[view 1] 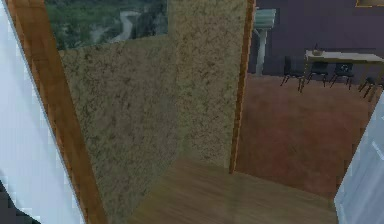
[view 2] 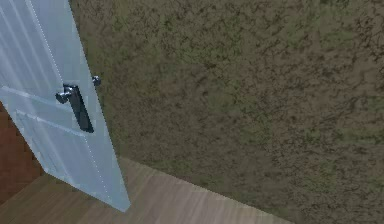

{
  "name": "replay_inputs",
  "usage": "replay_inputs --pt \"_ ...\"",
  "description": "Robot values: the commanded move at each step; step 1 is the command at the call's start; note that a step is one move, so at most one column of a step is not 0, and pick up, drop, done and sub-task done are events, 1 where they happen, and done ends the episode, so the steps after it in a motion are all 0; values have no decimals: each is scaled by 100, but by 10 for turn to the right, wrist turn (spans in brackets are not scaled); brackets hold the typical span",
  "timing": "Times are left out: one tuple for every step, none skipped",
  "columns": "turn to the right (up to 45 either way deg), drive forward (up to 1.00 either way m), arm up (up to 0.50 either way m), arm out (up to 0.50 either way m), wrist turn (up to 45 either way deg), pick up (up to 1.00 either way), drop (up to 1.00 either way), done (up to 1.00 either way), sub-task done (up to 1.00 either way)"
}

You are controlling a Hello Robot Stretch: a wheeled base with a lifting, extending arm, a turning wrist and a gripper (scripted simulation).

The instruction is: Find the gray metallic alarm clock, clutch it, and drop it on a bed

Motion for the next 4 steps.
replay_inputs --pt "60 0 0 0 0 0 0 0 0" --pt "0 45 0 0 0 0 0 0 0" --pt "270 0 0 0 0 0 0 0 0" --pt "30 0 0 0 0 0 0 0 0"
